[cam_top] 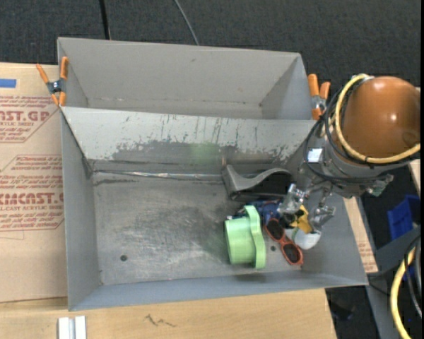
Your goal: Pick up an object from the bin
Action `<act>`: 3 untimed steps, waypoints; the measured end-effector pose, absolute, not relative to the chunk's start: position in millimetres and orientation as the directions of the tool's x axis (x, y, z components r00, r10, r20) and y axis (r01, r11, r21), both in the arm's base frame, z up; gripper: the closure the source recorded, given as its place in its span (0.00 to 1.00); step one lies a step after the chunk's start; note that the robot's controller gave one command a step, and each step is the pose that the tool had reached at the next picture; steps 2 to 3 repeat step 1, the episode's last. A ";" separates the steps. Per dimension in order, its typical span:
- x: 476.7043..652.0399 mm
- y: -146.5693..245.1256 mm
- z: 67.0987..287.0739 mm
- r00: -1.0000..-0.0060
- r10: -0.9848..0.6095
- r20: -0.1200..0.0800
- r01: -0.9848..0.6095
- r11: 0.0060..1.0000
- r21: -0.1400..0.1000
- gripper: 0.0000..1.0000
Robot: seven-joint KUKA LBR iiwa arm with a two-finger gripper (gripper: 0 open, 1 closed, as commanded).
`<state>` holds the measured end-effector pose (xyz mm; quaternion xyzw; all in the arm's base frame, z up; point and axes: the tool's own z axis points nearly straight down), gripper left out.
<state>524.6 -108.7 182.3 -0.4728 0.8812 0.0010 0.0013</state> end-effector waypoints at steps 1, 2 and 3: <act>525.5 -111.0 224.1 -0.562 -0.827 0.000 -0.827 0.562 0.007 1.00; 525.5 -111.0 224.1 -0.562 -0.827 0.000 -0.827 0.562 0.007 1.00; 525.5 -111.0 224.1 -0.562 -0.827 0.000 -0.827 0.562 0.007 1.00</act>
Offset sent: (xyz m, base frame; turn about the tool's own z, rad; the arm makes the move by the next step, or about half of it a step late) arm 0.0058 0.0173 0.1328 0.1082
